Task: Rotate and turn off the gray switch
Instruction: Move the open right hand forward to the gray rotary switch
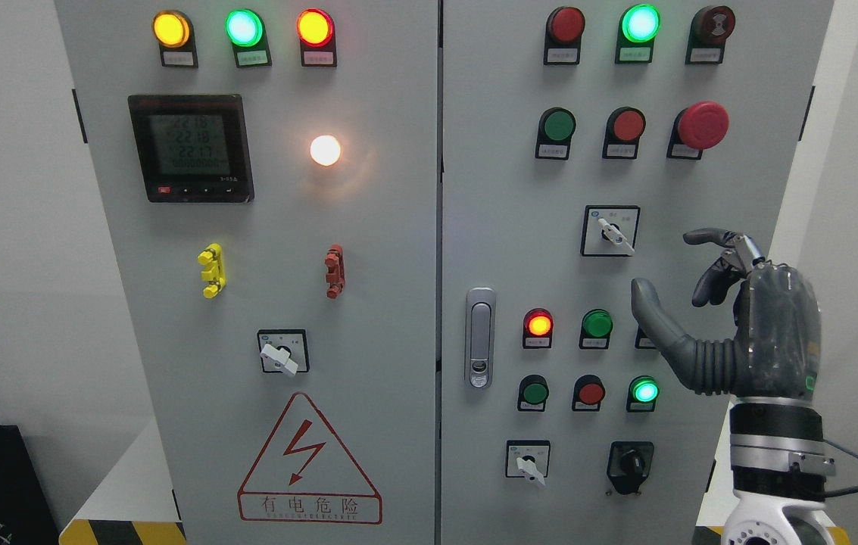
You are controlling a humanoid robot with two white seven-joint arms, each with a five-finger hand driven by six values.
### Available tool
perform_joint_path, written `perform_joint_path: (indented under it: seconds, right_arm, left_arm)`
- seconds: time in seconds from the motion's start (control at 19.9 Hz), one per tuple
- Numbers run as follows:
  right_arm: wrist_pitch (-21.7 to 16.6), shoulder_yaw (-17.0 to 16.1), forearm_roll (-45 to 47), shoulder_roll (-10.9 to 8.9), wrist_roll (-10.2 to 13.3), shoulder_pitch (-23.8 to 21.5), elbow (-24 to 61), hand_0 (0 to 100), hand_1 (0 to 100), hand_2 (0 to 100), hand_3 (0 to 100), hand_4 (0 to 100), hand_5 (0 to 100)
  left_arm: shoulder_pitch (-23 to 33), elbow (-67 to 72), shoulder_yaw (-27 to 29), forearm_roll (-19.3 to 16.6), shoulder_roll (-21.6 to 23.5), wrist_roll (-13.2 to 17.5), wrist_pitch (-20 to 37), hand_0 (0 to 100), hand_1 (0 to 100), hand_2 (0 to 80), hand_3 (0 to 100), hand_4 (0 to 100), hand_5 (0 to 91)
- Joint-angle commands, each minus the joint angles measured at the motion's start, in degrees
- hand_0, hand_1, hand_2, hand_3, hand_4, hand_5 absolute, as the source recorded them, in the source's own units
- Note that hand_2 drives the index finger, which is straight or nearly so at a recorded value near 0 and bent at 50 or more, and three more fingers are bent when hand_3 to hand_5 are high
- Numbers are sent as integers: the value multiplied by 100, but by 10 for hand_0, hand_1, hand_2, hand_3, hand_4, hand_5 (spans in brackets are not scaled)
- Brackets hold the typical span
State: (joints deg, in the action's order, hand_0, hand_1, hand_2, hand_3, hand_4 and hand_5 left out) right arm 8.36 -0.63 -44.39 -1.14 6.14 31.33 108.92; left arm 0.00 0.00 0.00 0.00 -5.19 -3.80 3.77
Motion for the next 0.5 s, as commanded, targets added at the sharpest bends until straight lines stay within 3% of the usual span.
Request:
perform_joint_path:
  seconds: [0.0,0.45]
  right_arm:
    - [17,221,9,149,10,171,-222,51,512,432,855,883,1000]
    - [280,353,9,185,18,356,-345,0,474,505,859,881,1000]
  left_arm:
    - [-53,-149,44,114,0,2,1,120,389,0,0,0,0]
    - [-53,-149,44,114,0,2,1,120,389,0,0,0,0]
